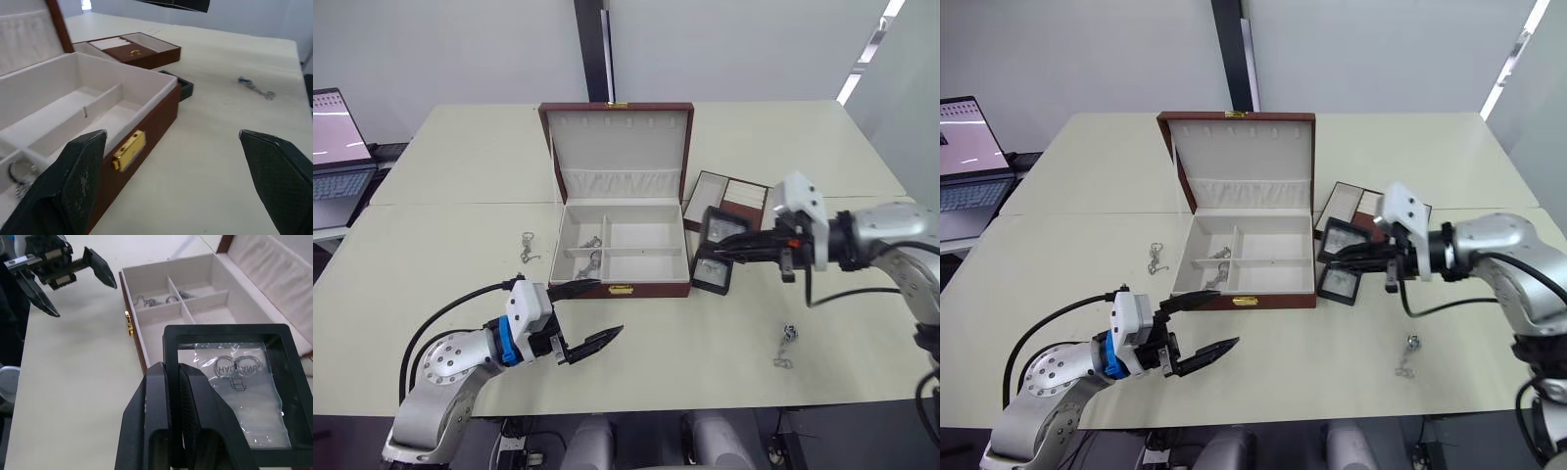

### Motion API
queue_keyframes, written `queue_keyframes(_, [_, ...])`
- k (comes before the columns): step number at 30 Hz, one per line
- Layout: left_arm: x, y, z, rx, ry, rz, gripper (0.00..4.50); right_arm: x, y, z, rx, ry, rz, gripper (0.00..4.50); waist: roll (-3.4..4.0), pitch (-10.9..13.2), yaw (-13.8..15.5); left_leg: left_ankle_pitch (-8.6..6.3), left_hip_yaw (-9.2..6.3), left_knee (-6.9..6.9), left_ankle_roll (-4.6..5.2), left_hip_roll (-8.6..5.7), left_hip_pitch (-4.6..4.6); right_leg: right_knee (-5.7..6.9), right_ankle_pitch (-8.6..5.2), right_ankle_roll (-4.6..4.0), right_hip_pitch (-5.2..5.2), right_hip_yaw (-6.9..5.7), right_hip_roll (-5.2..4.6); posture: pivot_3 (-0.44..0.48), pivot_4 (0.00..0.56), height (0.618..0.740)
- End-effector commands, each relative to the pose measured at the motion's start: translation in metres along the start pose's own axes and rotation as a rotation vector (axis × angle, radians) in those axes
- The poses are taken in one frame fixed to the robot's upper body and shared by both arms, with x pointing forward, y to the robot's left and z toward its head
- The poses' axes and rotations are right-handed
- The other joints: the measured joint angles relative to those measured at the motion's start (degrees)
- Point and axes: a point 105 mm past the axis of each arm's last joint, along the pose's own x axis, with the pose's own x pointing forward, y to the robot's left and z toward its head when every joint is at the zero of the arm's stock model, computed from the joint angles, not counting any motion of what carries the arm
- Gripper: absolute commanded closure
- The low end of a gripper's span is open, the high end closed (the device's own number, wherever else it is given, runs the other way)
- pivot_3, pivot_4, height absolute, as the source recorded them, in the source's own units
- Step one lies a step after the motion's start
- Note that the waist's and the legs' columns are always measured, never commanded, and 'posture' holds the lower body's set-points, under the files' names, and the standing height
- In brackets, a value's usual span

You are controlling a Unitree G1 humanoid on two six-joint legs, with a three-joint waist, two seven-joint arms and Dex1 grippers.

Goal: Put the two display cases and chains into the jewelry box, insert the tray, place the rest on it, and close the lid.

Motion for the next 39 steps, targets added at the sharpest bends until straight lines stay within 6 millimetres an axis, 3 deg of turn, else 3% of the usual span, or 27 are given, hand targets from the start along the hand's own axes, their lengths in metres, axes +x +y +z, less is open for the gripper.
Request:
queue_keyframes(1, [-0.011, 0.004, 0.011, 0.018, -0.026, 0.097, 0.00, 0.017, -0.013, 0.009, -0.073, 0.018, 0.013, 4.49, 0.00, 0.00, 0.01, 0.00, 0.00, 0.00, 0.00, -0.02, -0.02, 0.00, 0.00, 0.00, -0.02, 0.00, -0.04, 0.000, 0.150, 0.740])
queue_keyframes(7, [-0.029, 0.005, 0.010, -0.009, -0.019, 0.228, 0.00, 0.057, -0.030, 0.014, -0.141, 0.068, 0.049, 4.49, 0.00, 0.00, 0.04, 0.00, 0.00, 0.00, -0.01, -0.02, -0.05, 0.03, 0.01, -0.01, -0.10, 0.01, -0.09, 0.000, 0.150, 0.740])
queue_keyframes(14, [-0.027, 0.000, 0.018, -0.039, -0.030, 0.282, 0.00, 0.085, -0.038, 0.012, -0.193, 0.105, 0.082, 4.49, 0.00, 0.00, 0.06, 0.00, -0.01, -0.01, -0.01, -0.03, -0.07, 0.02, 0.01, -0.01, -0.10, -0.01, -0.14, 0.000, 0.150, 0.740])
queue_keyframes(23, [-0.023, -0.002, 0.027, -0.056, -0.036, 0.301, 0.00, 0.104, -0.046, 0.002, -0.210, 0.147, 0.088, 4.49, 0.01, 0.00, -0.10, 0.00, 0.01, -0.02, -0.01, -0.04, -0.06, 0.04, 0.01, -0.01, -0.14, 0.00, -0.07, 0.000, 0.150, 0.740])
queue_keyframes(39, [-0.033, -0.005, 0.016, -0.070, -0.029, 0.325, 0.00, 0.118, -0.060, -0.005, -0.213, 0.184, 0.075, 4.49, 0.03, 0.02, -0.38, 0.01, 0.03, -0.04, -0.01, -0.04, -0.06, 0.05, 0.01, -0.03, -0.16, 0.02, -0.07, 0.000, 0.150, 0.740])
